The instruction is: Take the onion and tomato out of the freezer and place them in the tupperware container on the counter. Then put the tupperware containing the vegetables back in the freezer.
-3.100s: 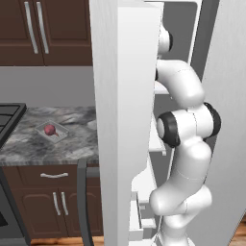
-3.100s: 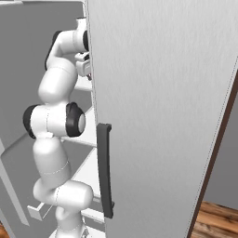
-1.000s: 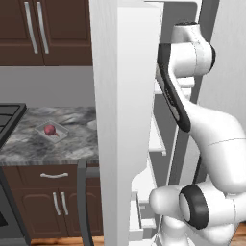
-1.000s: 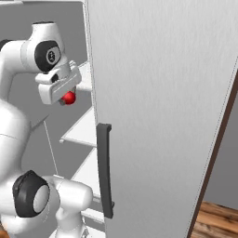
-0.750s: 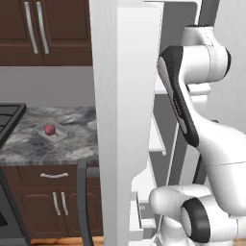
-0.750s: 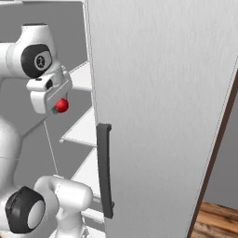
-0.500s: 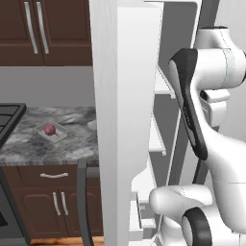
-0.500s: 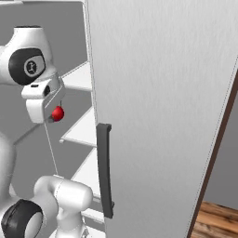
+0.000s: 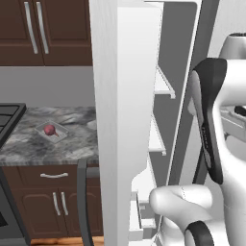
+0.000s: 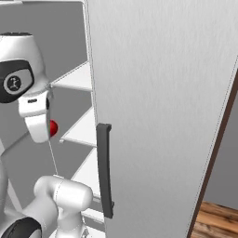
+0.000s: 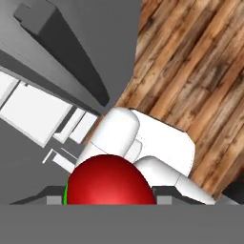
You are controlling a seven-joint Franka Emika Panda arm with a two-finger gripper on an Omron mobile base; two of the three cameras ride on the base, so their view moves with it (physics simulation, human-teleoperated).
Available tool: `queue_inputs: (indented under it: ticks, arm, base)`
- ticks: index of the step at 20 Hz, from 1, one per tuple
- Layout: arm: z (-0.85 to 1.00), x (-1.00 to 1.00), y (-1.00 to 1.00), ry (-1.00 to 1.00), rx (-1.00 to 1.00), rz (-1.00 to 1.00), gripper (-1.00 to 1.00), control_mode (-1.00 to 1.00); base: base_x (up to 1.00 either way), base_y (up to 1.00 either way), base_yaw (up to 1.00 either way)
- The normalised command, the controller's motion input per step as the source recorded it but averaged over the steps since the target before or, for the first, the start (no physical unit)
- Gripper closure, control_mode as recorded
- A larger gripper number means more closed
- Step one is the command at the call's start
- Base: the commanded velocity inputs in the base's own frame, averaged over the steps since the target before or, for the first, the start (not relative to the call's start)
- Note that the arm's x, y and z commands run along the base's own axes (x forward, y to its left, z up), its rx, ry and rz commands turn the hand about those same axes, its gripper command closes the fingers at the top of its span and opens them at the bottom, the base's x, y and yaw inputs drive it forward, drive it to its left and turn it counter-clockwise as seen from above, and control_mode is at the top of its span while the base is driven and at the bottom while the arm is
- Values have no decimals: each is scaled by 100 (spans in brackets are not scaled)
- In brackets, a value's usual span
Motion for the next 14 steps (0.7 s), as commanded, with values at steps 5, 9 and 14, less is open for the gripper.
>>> queue_inputs:
  ticks: [5,9,14]
  arm:
    - [0,-33,-1,0,0,32,100,-100]
    - [-21,3,-1,0,0,34,100,-100]
    - [-34,2,0,0,0,34,100,-100]
  base:
    - [0,0,0]
    - [0,0,0]
    - [0,0,0]
